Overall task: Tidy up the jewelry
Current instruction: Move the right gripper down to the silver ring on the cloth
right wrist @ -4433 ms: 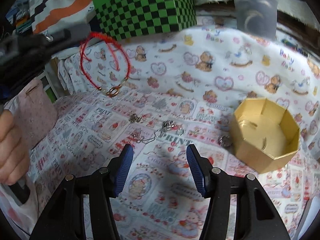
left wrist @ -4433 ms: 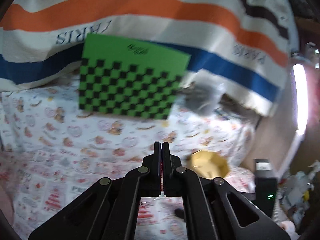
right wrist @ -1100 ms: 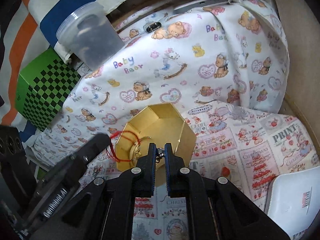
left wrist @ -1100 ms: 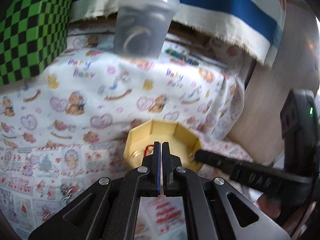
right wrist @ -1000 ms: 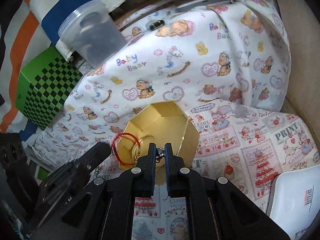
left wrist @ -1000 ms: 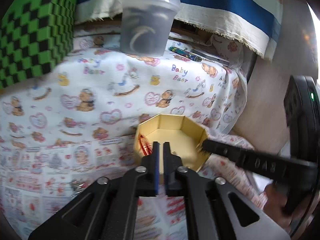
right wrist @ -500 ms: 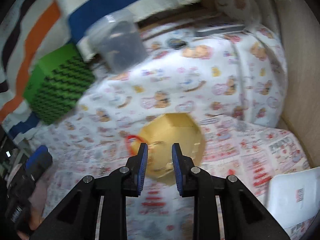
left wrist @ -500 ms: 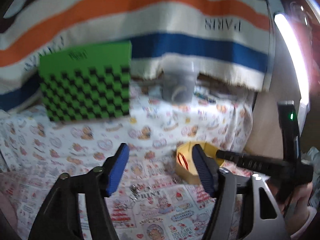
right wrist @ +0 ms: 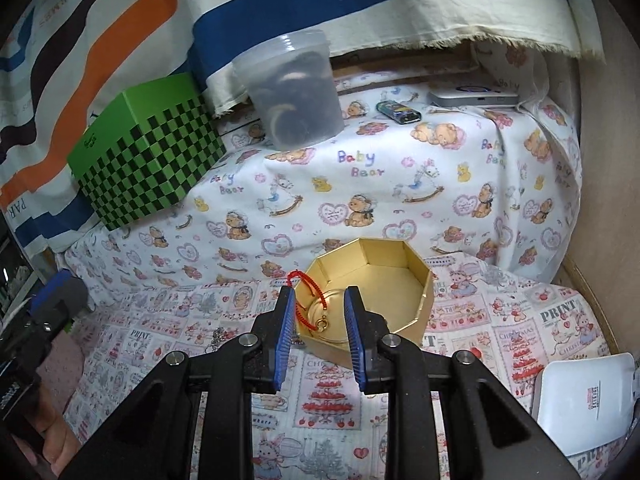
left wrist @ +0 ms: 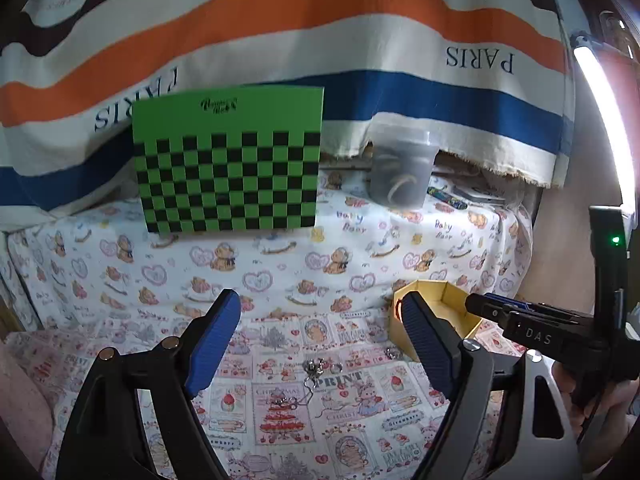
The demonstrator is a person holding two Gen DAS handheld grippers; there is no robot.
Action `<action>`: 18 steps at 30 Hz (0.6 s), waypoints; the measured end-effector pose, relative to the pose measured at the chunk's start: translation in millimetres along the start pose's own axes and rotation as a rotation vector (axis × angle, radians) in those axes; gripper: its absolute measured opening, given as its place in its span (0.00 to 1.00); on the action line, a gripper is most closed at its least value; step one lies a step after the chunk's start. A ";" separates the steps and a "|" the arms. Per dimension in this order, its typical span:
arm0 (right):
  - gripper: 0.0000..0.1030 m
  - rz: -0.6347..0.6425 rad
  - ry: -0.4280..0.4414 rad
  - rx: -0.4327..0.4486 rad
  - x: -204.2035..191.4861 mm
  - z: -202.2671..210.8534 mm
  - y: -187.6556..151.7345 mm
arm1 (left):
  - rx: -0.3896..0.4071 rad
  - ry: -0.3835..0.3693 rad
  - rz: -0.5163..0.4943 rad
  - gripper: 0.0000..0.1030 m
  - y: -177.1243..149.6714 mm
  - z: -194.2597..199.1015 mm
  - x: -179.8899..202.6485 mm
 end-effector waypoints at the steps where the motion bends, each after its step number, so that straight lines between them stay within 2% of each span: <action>1: 0.26 0.008 0.000 0.001 -2.0 -0.3 -0.7 | 0.002 0.010 -0.004 0.79 -1.5 -1.1 -0.9; 3: 0.26 0.019 -0.002 -0.001 -4.2 -1.0 -1.7 | 0.005 0.026 -0.006 0.79 -5.5 -3.3 -4.5; 9: 0.26 0.018 0.017 -0.012 -6.6 -2.7 -4.2 | -0.073 -0.034 0.068 0.79 -12.9 -12.9 -19.9; 18: 0.26 0.052 0.057 -0.069 -21.8 -16.5 -15.1 | -0.056 0.022 0.097 0.79 -11.3 -11.9 -33.0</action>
Point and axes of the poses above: each gripper's, at about its wrist camera, not at the fingertips, and z roughly against the way its jaws point, x to its right, y to its top, the point moved 1 cm from there along -z, roughly the way its jaws point, and after that the axes turned 4 degrees about -x, right-handed, at the moved point
